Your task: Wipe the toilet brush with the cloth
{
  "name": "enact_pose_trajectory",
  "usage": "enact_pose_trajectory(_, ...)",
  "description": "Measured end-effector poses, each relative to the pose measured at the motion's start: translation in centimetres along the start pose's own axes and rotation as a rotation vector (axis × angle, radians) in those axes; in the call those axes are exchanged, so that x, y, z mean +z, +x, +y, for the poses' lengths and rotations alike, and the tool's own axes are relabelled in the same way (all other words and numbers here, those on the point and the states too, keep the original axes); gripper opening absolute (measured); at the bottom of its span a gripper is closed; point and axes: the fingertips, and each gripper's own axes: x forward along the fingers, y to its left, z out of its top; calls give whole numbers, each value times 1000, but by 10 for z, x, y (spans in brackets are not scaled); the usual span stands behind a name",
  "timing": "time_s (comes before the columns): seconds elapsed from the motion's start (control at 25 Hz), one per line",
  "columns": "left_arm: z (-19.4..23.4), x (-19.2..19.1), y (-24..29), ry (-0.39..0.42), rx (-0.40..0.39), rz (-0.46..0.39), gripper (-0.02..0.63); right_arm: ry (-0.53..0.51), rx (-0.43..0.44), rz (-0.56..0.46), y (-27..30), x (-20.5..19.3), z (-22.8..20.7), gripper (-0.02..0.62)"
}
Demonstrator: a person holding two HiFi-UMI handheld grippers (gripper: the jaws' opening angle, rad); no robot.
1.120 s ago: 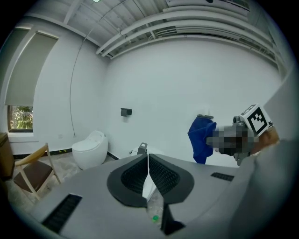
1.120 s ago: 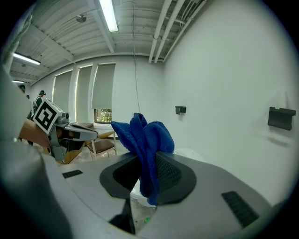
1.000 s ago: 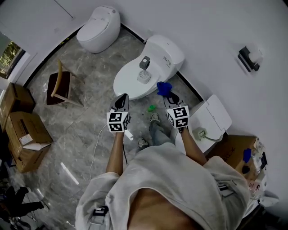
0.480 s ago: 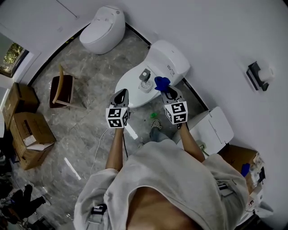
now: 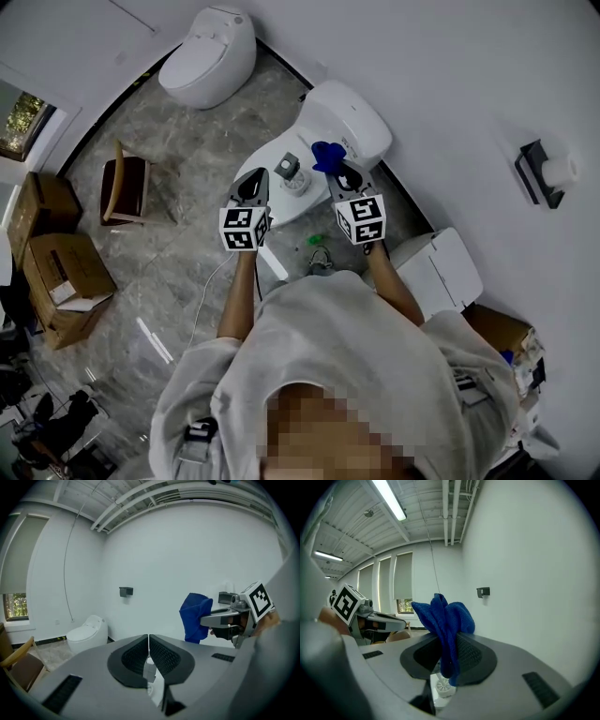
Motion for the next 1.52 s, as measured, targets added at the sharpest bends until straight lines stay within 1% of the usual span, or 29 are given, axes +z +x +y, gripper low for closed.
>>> enact_pose_trajectory(0.24,-12,-5,20,10,-16,32,23,19,20,17,13,-5,-14,94)
enact_pose_trajectory(0.52,-11,-21,29,-9,-35,89,23,30,54,54,31,-12,-8,94)
enact_pose_trajectory(0.64,-10,-30,34,-23,-59,112,23,35,61,75,40,-17,-3,94)
enact_pose_trajectory(0.76,-9,-36,44,-13,-92,118,23,40,63,107,49,-27,2,94)
enact_pose_trajectory(0.92,-9,-50,55,-7,-146,162,23,45,78,157,59,-42,16,94)
enact_pose_trajectory(1.04,-10,-61,58,-25,-171,188,23,55,85,194,63,-55,25,94)
enact_pose_trajectory(1.16,-9,-70,63,-24,-190,214,23,66,93,219,68,-66,31,94)
enact_pose_trajectory(1.32,-9,-79,70,-29,-198,237,23,77,118,243,71,-79,38,94)
enact_pose_trajectory(1.52,-5,-77,75,-23,-185,229,23,90,135,261,76,-92,43,94)
